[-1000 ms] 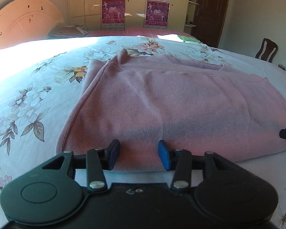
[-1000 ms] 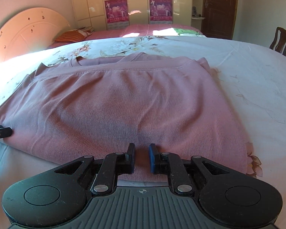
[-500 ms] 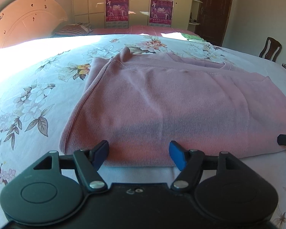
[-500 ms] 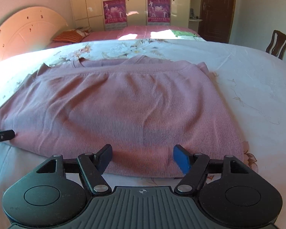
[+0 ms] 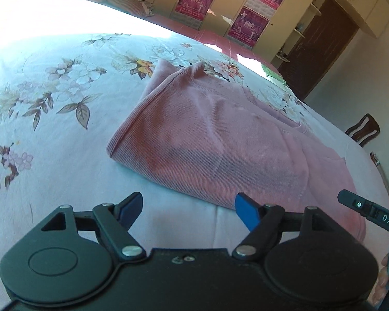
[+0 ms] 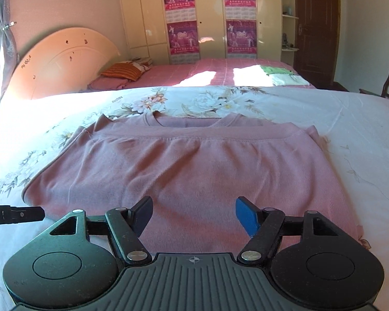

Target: Fold small clothes

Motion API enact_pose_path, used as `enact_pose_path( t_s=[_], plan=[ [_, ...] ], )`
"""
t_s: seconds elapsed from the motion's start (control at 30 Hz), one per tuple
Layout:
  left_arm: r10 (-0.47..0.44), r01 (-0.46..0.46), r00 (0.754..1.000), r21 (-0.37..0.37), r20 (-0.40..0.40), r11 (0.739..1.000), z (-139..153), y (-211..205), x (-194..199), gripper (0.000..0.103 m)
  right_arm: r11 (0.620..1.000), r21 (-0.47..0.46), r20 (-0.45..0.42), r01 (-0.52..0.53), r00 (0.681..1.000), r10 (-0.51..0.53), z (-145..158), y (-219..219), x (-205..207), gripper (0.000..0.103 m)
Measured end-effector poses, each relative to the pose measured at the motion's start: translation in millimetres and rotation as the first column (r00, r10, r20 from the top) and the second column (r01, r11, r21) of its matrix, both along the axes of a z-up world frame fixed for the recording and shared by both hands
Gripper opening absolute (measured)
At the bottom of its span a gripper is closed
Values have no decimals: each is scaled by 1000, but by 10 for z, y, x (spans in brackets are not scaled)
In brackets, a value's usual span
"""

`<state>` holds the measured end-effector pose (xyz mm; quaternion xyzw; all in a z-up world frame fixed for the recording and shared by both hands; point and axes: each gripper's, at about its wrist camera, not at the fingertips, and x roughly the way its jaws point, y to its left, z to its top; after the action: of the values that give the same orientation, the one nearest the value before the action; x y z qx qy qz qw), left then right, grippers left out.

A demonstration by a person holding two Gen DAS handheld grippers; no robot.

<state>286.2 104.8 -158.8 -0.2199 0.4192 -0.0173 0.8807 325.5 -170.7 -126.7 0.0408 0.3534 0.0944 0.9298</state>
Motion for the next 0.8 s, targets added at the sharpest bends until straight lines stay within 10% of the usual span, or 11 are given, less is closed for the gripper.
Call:
enact_pose_path(
  t_s=[0.13,0.5,0.8],
  plan=[
    [73,-80,996,-189,-46,979,-179,178,-43,76,999,26,-16,-37,999,37,-53,131,127,47],
    [273,-234,962,-499,6,835,-551,383,328,85,997,37,-16,-73,997,73,-187,294,453,47],
    [377,-323,926,-523,-4,789,-781,414,673,17,997,13,-13,-74,997,74,-307,293,664,47]
  ],
)
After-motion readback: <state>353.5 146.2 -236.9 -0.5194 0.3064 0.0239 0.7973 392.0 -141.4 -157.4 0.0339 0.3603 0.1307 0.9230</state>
